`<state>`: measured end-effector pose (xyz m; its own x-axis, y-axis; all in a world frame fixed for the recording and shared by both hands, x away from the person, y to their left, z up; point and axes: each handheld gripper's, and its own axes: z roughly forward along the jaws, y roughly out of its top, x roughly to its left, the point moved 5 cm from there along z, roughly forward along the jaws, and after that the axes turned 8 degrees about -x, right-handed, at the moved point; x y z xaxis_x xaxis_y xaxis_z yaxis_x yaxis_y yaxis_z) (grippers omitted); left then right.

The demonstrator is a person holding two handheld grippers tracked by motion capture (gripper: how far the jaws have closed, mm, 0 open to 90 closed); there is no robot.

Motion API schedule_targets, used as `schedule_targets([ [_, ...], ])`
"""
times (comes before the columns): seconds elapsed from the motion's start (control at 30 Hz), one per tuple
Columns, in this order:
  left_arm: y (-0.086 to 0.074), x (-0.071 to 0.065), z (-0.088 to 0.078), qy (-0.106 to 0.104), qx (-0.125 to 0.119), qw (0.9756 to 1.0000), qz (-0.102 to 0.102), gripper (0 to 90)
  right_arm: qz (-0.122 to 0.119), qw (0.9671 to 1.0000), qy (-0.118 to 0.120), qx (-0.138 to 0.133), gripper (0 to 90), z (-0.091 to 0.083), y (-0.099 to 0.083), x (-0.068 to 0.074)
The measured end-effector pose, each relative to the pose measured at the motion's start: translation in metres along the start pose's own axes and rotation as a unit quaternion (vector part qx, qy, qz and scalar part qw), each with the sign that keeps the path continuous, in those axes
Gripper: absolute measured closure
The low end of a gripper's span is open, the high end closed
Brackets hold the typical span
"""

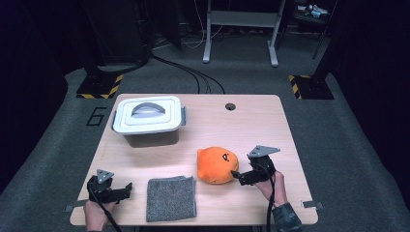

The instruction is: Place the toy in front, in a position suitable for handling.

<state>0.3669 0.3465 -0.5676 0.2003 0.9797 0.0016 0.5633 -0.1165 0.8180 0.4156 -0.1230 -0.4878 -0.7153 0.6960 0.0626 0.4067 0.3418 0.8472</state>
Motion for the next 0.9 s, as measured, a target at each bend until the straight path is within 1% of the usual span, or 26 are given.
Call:
schedule_targets([
  [0.03, 0.000, 0.000, 0.000, 0.000, 0.000, 1.0000, 0.001, 0.1, -0.002, 1.0000, -0.001, 0.000, 4.7, 0.001, 0.002, 0.001],
  [0.1, 0.000, 0.000, 0.000, -0.001, 0.001, 1.0000, -0.002, 0.1, -0.008, 1.0000, 0.006, 0.000, 4.9, 0.004, 0.006, 0.004],
  [0.17, 0.000, 0.000, 0.001, -0.003, -0.001, 1.0000, -0.004, 0.1, -0.008, 0.9999, 0.009, 0.000, 5.6, 0.007, 0.008, 0.006],
  [0.23, 0.000, 0.000, 0.001, -0.003, -0.001, 1.0000, -0.004, 0.1, -0.011, 0.9998, 0.019, 0.000, 8.3, 0.012, 0.010, 0.008],
  [0.3, 0.000, 0.000, 0.001, -0.003, 0.000, 1.0000, -0.005, 0.1, -0.008, 0.9997, 0.022, 0.002, 9.4, 0.014, 0.010, 0.009],
  [0.33, 0.000, 0.000, 0.001, -0.003, 0.000, 1.0000, -0.005, 0.1, -0.010, 0.9997, 0.024, 0.005, 10.4, 0.016, 0.010, 0.010],
  [0.4, 0.000, 0.000, 0.001, -0.003, 0.000, 1.0000, -0.005, 0.1, -0.009, 0.9995, 0.027, 0.013, 12.9, 0.020, 0.008, 0.011],
  [0.47, 0.000, 0.000, 0.001, -0.003, 0.000, 1.0000, -0.005, 0.1, -0.009, 0.9993, 0.034, 0.015, 14.5, 0.023, 0.007, 0.012],
  [0.5, 0.000, 0.000, 0.001, -0.003, 0.000, 1.0000, -0.005, 0.1, -0.005, 0.9994, 0.031, 0.016, 15.3, 0.023, 0.006, 0.012],
  [0.53, 0.000, 0.000, 0.001, -0.004, 0.000, 1.0000, -0.005, 0.1, -0.006, 0.9994, 0.033, 0.013, 18.0, 0.024, 0.005, 0.011],
  [0.57, 0.000, 0.000, 0.001, -0.003, 0.000, 1.0000, -0.005, 0.1, -0.006, 0.9994, 0.033, 0.013, 18.0, 0.024, 0.005, 0.011],
  [0.6, 0.000, 0.000, 0.001, -0.003, 0.000, 1.0000, -0.005, 0.1, -0.004, 0.9993, 0.033, 0.015, 19.9, 0.024, 0.004, 0.011],
  [0.63, 0.000, 0.000, 0.001, -0.004, 0.000, 1.0000, -0.005, 0.1, -0.002, 0.9993, 0.031, 0.020, 23.8, 0.025, 0.002, 0.010],
  [0.67, 0.000, 0.000, 0.001, -0.003, 0.000, 1.0000, -0.005, 0.1, -0.002, 0.9993, 0.031, 0.020, 23.8, 0.025, 0.002, 0.010],
  [0.73, 0.000, 0.000, 0.001, -0.003, 0.000, 1.0000, -0.005, 0.1, 0.001, 0.9994, 0.028, 0.022, 28.7, 0.025, 0.000, 0.010],
  [0.77, 0.000, 0.000, 0.001, -0.003, 0.000, 1.0000, -0.005, 0.1, -0.002, 0.9993, 0.029, 0.022, 31.0, 0.025, -0.001, 0.009],
  [0.8, 0.000, 0.000, 0.001, -0.003, 0.000, 1.0000, -0.005, 0.1, 0.006, 0.9994, 0.028, 0.021, 33.3, 0.026, -0.002, 0.010],
  [0.83, 0.000, 0.000, 0.001, -0.003, 0.000, 1.0000, -0.005, 0.0, 0.006, 0.9994, 0.026, 0.021, 38.3, 0.026, -0.004, 0.011],
  [0.87, 0.000, 0.000, 0.001, -0.003, 0.000, 1.0000, -0.005, 0.0, 0.006, 0.9994, 0.026, 0.021, 38.3, 0.026, -0.004, 0.011],
  [0.9, 0.000, 0.000, 0.001, -0.003, 0.000, 1.0000, -0.005, 0.0, 0.005, 0.9993, 0.029, 0.021, 42.8, 0.026, -0.005, 0.011],
])
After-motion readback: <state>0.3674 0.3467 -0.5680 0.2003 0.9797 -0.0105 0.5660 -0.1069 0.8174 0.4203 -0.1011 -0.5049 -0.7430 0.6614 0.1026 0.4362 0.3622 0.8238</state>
